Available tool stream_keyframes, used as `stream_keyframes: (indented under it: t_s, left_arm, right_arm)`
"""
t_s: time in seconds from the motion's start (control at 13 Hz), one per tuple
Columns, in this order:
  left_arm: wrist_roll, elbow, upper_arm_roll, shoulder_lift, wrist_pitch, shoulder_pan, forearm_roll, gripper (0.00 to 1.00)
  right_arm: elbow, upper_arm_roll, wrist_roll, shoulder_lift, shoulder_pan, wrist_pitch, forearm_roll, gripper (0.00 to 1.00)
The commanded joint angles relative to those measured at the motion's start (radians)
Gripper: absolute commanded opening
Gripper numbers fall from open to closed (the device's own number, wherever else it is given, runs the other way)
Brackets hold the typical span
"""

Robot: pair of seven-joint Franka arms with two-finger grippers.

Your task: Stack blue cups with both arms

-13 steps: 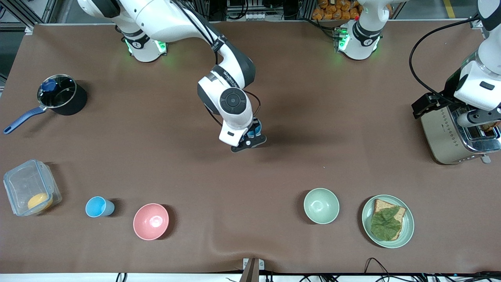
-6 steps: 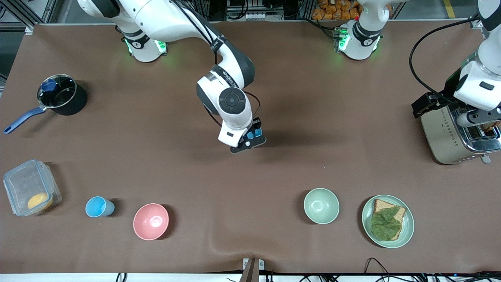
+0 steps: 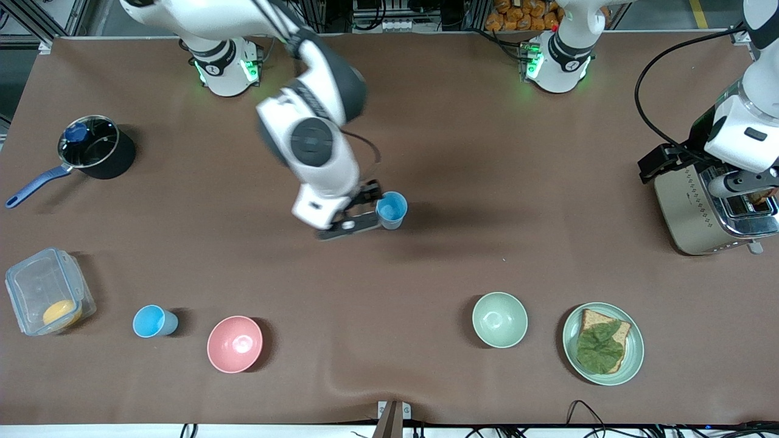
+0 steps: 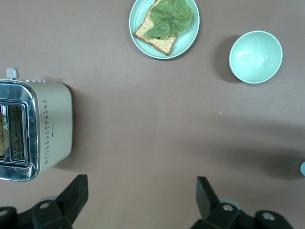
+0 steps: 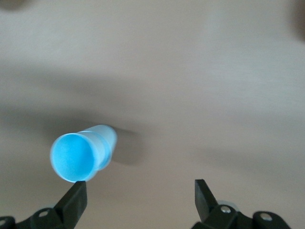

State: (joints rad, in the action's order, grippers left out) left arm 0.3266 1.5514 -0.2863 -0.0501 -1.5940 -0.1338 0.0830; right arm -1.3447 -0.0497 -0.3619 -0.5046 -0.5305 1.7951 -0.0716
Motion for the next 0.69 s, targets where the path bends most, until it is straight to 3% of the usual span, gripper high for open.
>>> stream_keyframes:
  t_s: [0.0,0.31,0.62]
  left_arm:
    - [-0.026,-0.005,0.001,0.004,0.014,-0.004,-0.022,1.00]
    - [-0.023,-0.008,0.001,0.004,0.014,-0.003,-0.022,1.00]
    - [-0.023,-0.008,0.001,0.009,0.014,-0.001,-0.022,1.00]
  right_arm:
    - [-0.037,-0.019,0.073,0.098,0.146,-0.092,0.015,1.00]
    - [-0.126,-0.025,0.262,0.243,0.355,-0.168,0.015,1.00]
    - [-0.186,-0.027,0.366,0.400,0.483,-0.248,0.012,1.00]
